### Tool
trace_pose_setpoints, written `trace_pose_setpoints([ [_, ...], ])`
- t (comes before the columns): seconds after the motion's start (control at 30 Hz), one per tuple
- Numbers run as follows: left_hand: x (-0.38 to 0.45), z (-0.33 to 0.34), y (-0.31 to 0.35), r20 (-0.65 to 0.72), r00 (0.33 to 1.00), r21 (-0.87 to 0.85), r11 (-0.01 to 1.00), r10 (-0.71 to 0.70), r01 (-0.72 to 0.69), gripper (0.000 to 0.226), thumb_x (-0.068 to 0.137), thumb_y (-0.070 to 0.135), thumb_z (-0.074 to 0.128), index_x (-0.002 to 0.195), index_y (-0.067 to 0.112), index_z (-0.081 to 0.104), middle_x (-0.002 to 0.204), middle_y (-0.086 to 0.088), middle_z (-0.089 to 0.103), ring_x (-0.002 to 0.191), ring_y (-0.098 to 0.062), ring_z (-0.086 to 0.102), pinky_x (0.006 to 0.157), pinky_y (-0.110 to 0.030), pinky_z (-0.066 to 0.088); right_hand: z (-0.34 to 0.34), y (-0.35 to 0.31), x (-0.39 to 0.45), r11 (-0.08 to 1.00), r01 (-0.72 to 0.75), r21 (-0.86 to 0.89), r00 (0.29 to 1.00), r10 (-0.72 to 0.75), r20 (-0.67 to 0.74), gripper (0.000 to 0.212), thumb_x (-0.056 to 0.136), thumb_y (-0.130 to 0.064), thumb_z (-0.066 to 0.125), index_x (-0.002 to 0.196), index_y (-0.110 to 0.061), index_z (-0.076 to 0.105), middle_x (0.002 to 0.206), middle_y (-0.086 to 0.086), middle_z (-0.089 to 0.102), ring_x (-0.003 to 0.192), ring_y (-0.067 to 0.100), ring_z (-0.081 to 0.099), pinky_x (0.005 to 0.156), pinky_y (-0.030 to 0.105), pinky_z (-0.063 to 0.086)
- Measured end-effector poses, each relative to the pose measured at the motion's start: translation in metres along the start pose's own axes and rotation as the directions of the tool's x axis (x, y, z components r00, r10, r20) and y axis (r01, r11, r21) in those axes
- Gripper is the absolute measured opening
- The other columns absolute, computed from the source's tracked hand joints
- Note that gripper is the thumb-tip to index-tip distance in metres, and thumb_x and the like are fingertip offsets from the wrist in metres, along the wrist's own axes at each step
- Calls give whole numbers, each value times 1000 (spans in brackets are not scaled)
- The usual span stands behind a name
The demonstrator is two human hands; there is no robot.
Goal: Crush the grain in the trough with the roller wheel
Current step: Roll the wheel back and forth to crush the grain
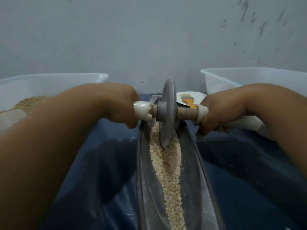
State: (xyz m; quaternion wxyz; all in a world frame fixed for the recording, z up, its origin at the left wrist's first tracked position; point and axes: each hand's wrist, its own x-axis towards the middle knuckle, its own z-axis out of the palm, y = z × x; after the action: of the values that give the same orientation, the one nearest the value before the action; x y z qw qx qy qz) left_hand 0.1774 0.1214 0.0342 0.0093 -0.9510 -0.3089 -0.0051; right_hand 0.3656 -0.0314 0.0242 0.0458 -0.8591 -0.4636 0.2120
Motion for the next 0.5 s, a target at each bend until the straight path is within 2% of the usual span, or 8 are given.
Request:
trace_pose_setpoints([
  [0.1, 8, 15, -2, -339, 940, 40, 998, -32, 48, 17, 73, 27, 68, 76, 28, 51, 73, 6, 55, 65, -16, 52, 56, -27, 32, -5, -10, 12, 995, 50, -88, 948, -75, -308, 25, 68, -33, 86, 74, -21, 65, 55, -3, 64, 50, 14, 61, 50, 24, 46],
  [0.17, 13, 21, -4, -432, 901, 34, 998, -32, 52, 20, 73, 26, 65, 74, 28, 46, 74, 5, 52, 67, -17, 50, 59, -29, 33, -6, -12, 16, 986, 51, -159, 888, -117, -445, 25, 67, -34, 86, 71, -24, 63, 64, -4, 65, 57, 14, 60, 52, 25, 40],
  [0.2, 14, 21, -6, -397, 917, 34, 999, -24, 41, 22, 73, 26, 66, 71, 29, 44, 74, 6, 53, 65, -16, 50, 57, -28, 33, -7, -12, 15, 988, 46, -147, 912, -102, -398, 25, 66, -34, 86, 73, -23, 64, 62, -3, 66, 55, 15, 61, 51, 26, 43],
  [0.27, 15, 18, -9, -232, 973, 14, 1000, 2, 1, 25, 70, 26, 72, 71, 30, 47, 74, 7, 56, 64, -11, 51, 53, -26, 32, -8, -12, 8, 998, 4, -61, 989, -12, -146, 29, 64, -34, 87, 78, -19, 67, 53, 1, 65, 45, 18, 62, 49, 27, 49],
  [0.33, 15, 17, -11, -128, 992, -18, 1000, 13, -15, 24, 68, 27, 74, 75, 31, 51, 76, 8, 59, 68, -12, 56, 56, -26, 37, -9, -12, 1, 998, -26, -51, 999, 25, -23, 33, 61, -36, 87, 81, -20, 68, 52, 3, 64, 45, 19, 62, 49, 26, 51],
  [0.4, 15, 22, -11, -216, 976, -8, 1000, 5, -7, 22, 68, 28, 70, 71, 30, 49, 77, 7, 59, 72, -17, 58, 60, -28, 38, -7, -12, 6, 992, 2, -127, 978, -28, -205, 29, 62, -40, 86, 76, -24, 67, 54, -3, 65, 48, 16, 63, 50, 25, 47],
  [0.47, 16, 29, -10, -371, 928, 6, 1000, -16, 20, 23, 71, 27, 65, 68, 29, 42, 78, 6, 57, 74, -21, 58, 61, -29, 37, -5, -16, 12, 970, -11, -242, 870, -110, -481, 25, 63, -42, 83, 71, -27, 64, 59, -8, 64, 57, 12, 60, 52, 25, 38],
  [0.5, 17, 31, -10, -409, 912, -3, 1000, -28, 30, 23, 73, 26, 64, 68, 29, 41, 79, 5, 57, 75, -21, 58, 62, -30, 37, -5, -19, 12, 957, -32, -289, 823, -139, -551, 24, 63, -43, 81, 71, -29, 63, 62, -10, 62, 59, 10, 57, 52, 25, 36],
])
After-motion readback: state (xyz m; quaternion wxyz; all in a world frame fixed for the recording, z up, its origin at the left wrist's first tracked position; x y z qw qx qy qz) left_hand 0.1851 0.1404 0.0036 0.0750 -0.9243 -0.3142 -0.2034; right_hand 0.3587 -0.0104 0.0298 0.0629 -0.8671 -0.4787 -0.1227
